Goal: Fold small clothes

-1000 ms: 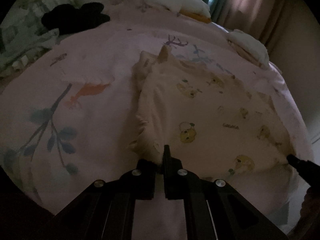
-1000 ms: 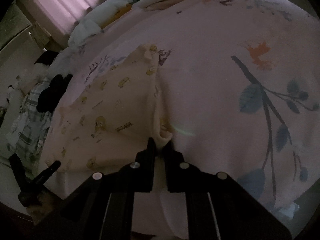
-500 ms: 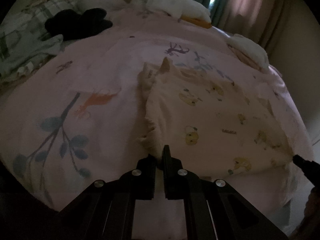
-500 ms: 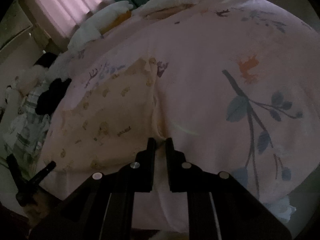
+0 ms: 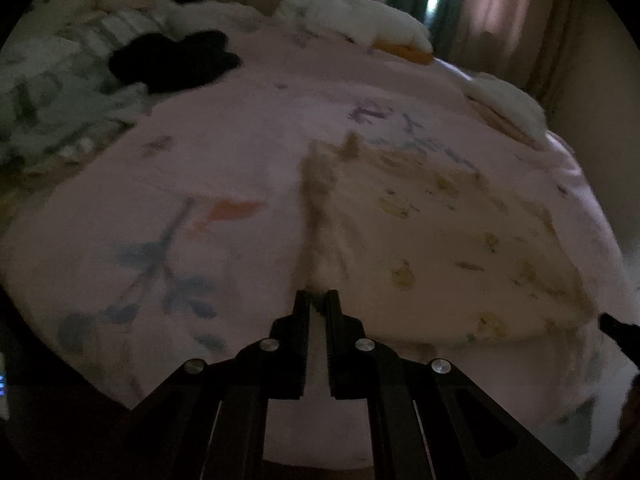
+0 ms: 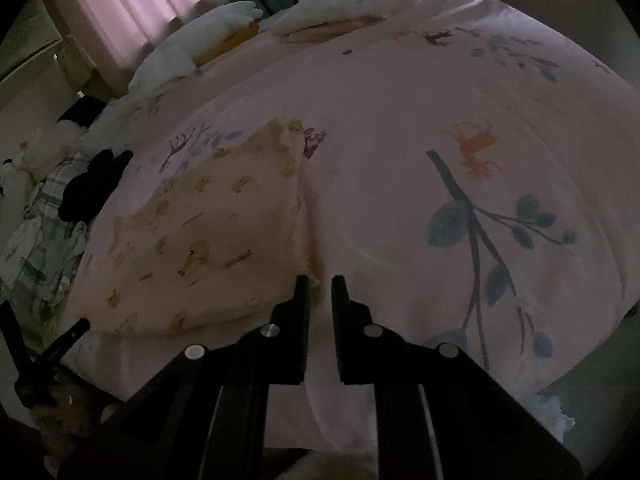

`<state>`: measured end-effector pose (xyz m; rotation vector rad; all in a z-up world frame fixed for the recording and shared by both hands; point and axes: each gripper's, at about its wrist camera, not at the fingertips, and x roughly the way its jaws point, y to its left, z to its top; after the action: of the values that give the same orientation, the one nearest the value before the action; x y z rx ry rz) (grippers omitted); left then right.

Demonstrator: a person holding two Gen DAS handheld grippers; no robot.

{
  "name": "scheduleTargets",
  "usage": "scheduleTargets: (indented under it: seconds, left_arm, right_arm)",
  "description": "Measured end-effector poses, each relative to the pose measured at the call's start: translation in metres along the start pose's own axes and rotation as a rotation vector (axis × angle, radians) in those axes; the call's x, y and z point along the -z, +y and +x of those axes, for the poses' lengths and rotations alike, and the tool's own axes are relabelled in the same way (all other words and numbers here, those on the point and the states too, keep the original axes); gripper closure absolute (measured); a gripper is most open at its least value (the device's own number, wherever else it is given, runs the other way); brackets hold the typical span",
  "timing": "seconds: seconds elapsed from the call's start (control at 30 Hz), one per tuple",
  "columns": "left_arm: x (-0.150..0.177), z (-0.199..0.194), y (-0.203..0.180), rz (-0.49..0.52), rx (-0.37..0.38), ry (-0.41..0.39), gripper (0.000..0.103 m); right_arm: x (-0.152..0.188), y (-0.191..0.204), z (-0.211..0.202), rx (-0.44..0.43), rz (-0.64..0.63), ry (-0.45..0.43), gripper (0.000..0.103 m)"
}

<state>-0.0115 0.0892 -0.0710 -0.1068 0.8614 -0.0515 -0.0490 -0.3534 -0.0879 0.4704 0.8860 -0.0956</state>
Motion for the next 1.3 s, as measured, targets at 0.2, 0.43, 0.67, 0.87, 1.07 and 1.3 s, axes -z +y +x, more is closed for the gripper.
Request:
scheduleTargets:
  seconds: [0.2, 0.43, 0.67, 0.87, 1.07, 1.3]
  left_arm:
    - [-0.005, -0.008, 0.017, -0.049, -0.001, -0.024, 0.098]
    - [-0.006, 0.003, 0.018, -0.089, 0.073, -0.01, 0.098]
    - [-0.004, 0.043, 0.011, -0.117, 0.097, 0.064, 0.065]
    - [0.003, 0.06, 0.02, -0.176, 0.193, 0.095, 0.065]
    - [0.006, 0.063, 0.006, -0.065, 0.127, 0.074, 0.065]
    - [0.009, 0.064, 0.012, -0.076, 0.154, 0.047, 0.065]
  right_arm:
    - [-0.002, 0.009, -0.003, -0.02, 0.002, -0.006, 0.085]
    - [-0.001, 0.023, 0.004, -0.045, -0.008, 0.013, 0.062]
    - [0.001, 0.01, 0.024, -0.084, 0.145, 0.041, 0.05]
    - [0.004, -0.009, 0.046, -0.205, 0.321, 0.066, 0.044]
    - [0.003, -0.016, 0.064, -0.321, 0.432, 0.04, 0.059]
    - [0.005, -0.012, 0.066, -0.25, 0.387, 0.045, 0.087]
